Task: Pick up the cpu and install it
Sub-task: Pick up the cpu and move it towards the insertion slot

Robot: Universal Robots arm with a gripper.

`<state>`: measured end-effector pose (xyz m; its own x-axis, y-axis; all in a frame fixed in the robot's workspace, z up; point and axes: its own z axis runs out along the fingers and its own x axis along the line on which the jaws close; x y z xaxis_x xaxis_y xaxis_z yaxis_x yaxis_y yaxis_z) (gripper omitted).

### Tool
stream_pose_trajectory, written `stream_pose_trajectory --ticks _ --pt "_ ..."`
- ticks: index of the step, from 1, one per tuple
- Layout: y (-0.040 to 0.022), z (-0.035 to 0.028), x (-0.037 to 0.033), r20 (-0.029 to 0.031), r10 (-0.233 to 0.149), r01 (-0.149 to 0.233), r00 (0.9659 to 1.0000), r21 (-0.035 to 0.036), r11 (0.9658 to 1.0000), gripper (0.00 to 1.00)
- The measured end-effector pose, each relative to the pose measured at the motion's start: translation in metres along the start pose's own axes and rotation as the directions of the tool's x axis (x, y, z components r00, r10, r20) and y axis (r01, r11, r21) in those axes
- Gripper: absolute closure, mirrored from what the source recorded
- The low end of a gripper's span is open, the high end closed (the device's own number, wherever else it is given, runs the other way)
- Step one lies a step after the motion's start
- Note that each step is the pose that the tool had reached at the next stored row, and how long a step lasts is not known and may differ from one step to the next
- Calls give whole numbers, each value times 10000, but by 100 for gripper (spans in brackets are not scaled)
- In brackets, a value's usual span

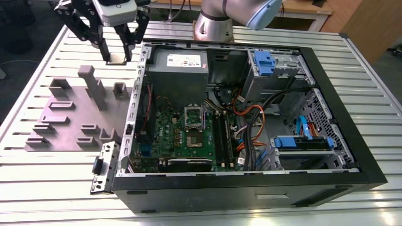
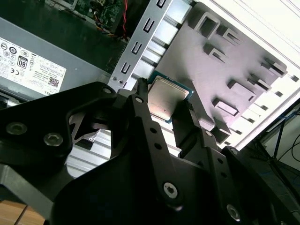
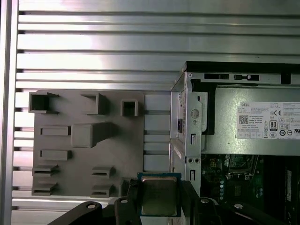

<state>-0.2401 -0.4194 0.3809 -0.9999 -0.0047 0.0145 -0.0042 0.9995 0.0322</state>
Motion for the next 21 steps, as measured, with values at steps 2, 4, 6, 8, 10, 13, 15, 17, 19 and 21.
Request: stream_pose_trajectory --ticks 2,4,6,8,10,13,15,17,19,21 --pt "0 0 -14 0 0 0 10000 0 10000 55" --pt "0 0 -29 0 0 0 10000 0 10000 55" --pt "0 -1 -44 0 0 0 10000 0 10000 55" --pt "0 -1 -58 0 0 0 10000 0 10000 55" --pt "-1 -1 -68 0 0 0 10000 0 10000 55" --pt "0 -1 -70 0 1 -1 10000 0 10000 55" --pt "0 -1 -85 0 0 0 10000 0 10000 55" --pt "0 -1 -87 0 0 0 10000 0 10000 55" --pt "-1 -1 -92 0 -1 1 10000 0 10000 55" --pt "0 -2 -100 -1 0 0 10000 1 10000 55"
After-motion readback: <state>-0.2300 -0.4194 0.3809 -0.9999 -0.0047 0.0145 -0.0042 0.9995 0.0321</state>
